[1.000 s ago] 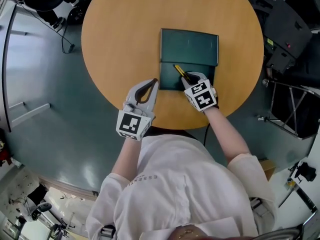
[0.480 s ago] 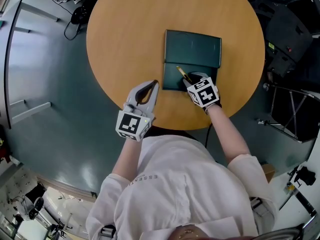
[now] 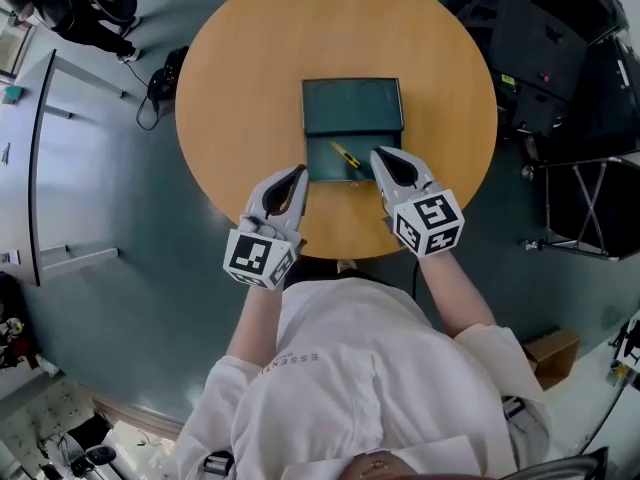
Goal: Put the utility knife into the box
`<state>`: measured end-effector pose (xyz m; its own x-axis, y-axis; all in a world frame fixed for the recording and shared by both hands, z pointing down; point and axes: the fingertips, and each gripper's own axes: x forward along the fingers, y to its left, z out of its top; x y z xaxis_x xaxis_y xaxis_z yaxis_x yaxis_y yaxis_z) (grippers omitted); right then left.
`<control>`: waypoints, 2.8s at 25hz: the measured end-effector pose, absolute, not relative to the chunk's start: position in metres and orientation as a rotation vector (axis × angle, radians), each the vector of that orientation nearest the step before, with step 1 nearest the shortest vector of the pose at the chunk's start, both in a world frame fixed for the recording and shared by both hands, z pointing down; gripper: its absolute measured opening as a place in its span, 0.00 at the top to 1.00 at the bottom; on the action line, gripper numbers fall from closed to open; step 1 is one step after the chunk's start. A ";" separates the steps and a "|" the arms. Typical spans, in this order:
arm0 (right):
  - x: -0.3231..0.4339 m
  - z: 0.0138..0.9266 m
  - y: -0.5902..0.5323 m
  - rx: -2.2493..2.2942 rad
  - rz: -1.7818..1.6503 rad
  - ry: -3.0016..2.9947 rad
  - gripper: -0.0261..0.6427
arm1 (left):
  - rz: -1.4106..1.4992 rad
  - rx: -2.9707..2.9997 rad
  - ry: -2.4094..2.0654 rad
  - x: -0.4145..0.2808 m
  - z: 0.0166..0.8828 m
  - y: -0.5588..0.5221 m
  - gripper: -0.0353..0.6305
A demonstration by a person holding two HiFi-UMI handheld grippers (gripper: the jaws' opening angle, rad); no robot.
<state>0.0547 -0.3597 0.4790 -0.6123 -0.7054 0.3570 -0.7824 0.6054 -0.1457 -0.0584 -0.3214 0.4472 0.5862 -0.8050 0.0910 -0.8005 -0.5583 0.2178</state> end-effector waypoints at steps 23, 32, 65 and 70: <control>0.112 0.418 -0.193 1.277 0.140 -2.732 0.97 | -0.067 2.647 -1.450 -0.013 0.402 -0.159 0.94; 0.103 0.413 -0.136 1.285 0.125 -2.714 0.97 | -0.088 2.645 -1.419 -0.019 0.405 -0.105 0.94; 0.082 0.415 0.123 1.284 0.079 -2.657 0.97 | -0.148 2.733 -1.389 -0.023 0.386 0.141 0.94; 0.092 0.417 0.146 1.254 0.053 -2.644 0.97 | -0.159 2.722 -1.386 -0.007 0.388 0.162 0.94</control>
<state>0.0921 0.1459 0.4174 -0.6141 -0.7613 0.2083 -0.7690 0.6365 0.0590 -0.0072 0.1619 0.3882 0.5848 -0.8093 -0.0548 -0.8007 -0.5868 0.1204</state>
